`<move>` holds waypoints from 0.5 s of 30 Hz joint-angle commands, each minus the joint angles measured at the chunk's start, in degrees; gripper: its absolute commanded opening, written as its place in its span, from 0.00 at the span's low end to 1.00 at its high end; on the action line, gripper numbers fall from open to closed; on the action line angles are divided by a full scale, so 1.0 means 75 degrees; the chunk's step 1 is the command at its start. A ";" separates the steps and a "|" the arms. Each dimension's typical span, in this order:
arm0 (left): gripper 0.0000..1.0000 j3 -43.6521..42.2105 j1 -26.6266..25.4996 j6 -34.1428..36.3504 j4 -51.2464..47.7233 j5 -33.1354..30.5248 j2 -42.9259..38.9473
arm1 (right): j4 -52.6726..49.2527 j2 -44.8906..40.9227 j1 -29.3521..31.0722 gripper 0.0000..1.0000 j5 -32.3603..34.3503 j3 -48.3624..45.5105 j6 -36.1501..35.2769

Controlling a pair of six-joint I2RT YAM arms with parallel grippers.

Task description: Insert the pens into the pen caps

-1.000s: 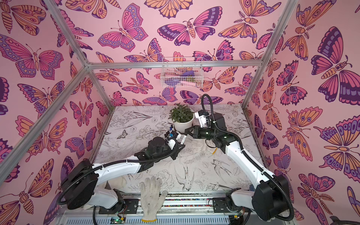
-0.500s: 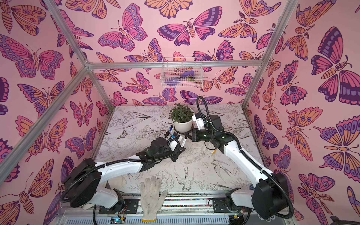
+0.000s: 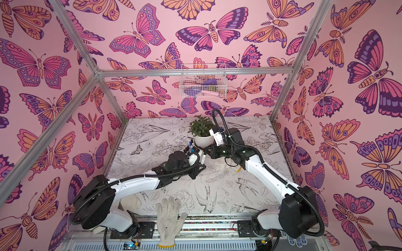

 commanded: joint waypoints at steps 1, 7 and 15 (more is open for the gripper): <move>0.00 0.0379 0.0552 -0.0928 0.2803 -0.0860 -0.0388 | -0.2913 0.0389 0.0557 0.00 -0.0599 -0.0428 -0.0600; 0.00 0.0263 0.0709 -0.0750 0.2468 -0.1076 -0.0505 | -0.2733 0.0340 0.0556 0.00 -0.0852 -0.0391 -0.0556; 0.00 -0.0272 0.0422 -0.0505 0.2242 -0.0777 -0.0238 | -0.1427 -0.0203 0.0263 0.16 -0.1178 0.0033 0.0552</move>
